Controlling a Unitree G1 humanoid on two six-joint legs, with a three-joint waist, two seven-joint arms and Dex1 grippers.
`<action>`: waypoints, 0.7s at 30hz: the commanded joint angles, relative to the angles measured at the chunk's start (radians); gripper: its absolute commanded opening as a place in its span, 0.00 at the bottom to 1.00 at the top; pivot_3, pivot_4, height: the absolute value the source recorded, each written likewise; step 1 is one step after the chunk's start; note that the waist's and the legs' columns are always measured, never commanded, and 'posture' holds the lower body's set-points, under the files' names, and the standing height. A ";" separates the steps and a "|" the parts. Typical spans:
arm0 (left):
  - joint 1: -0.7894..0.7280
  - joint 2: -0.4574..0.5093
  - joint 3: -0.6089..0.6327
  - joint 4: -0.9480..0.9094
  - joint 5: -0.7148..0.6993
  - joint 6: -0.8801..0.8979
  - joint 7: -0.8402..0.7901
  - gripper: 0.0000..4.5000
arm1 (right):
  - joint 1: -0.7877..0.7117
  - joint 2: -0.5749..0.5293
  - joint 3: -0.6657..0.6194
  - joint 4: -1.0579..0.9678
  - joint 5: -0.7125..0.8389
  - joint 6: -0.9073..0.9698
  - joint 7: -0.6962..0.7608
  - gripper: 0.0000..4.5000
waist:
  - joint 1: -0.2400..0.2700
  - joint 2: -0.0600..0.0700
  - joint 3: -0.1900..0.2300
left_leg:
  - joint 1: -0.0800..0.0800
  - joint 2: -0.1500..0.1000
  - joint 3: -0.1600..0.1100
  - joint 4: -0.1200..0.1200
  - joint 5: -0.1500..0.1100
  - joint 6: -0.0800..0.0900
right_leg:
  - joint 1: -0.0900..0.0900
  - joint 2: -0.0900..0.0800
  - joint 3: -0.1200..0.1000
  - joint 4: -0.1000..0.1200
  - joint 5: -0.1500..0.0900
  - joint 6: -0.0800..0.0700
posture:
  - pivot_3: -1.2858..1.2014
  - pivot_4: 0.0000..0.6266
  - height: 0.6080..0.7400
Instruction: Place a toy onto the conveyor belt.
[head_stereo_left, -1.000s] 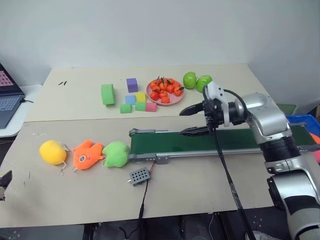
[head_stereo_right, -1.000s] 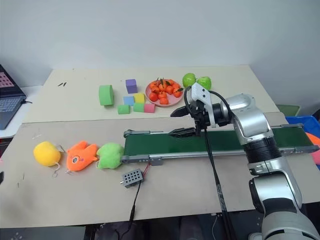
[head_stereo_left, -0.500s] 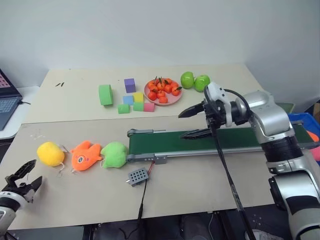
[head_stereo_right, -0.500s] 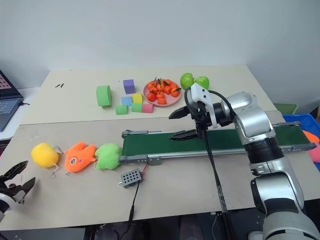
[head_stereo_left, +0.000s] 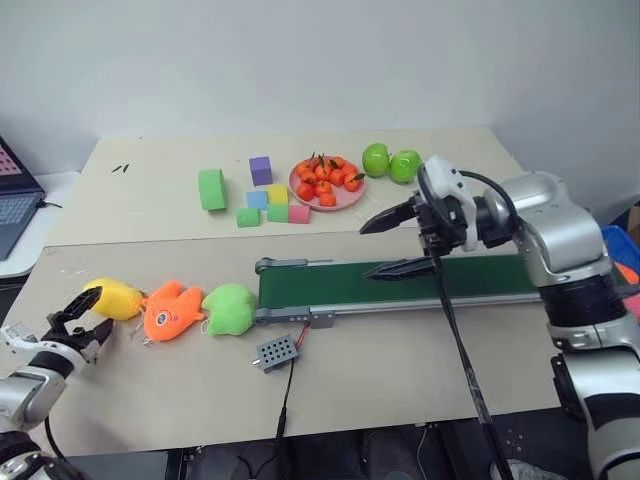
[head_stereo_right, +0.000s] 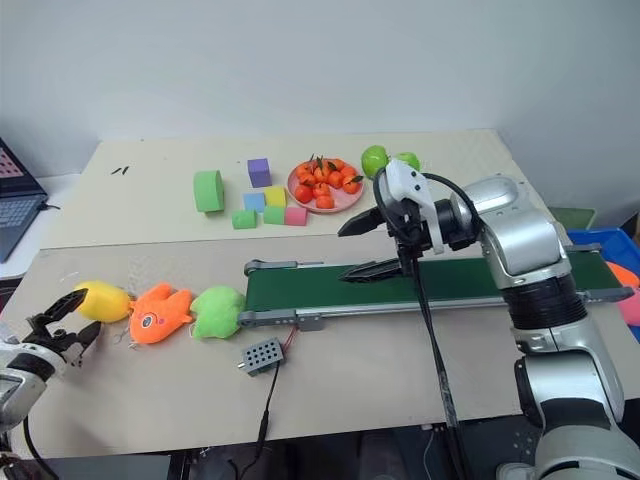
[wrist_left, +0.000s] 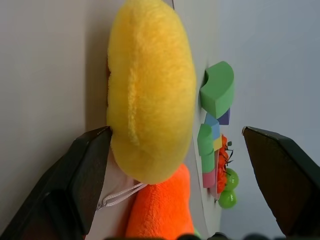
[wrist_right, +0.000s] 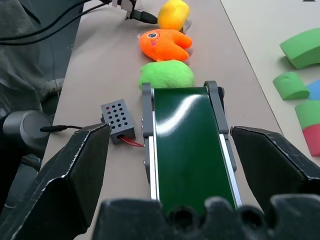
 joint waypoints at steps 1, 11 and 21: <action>-0.019 0.026 -0.007 0.037 0.021 -0.026 -0.034 0.99 | -0.001 -0.023 -0.039 -0.040 0.022 0.015 -0.008 1.00 | -0.002 0.000 0.000 | 0.000 0.000 0.000 0.000 0.000 0.000 | 0.000 0.000 0.000 0.000 0.000 0.000 | 0.52 0.24 1.00; -0.063 0.060 -0.002 0.173 0.080 -0.107 -0.068 0.93 | -0.007 -0.036 -0.033 -0.021 0.000 0.012 -0.020 1.00 | -0.001 0.000 0.000 | 0.000 0.000 0.000 0.000 0.000 0.000 | 0.000 0.000 0.000 0.000 0.000 0.000 | 0.52 0.24 1.00; -0.106 0.092 0.018 0.221 0.100 -0.217 -0.110 0.20 | -0.007 -0.032 -0.028 -0.010 -0.004 0.006 -0.029 1.00 | -0.003 0.000 0.000 | 0.000 0.000 0.000 0.000 0.000 0.000 | 0.000 0.000 0.000 0.000 0.000 0.000 | 0.52 0.24 1.00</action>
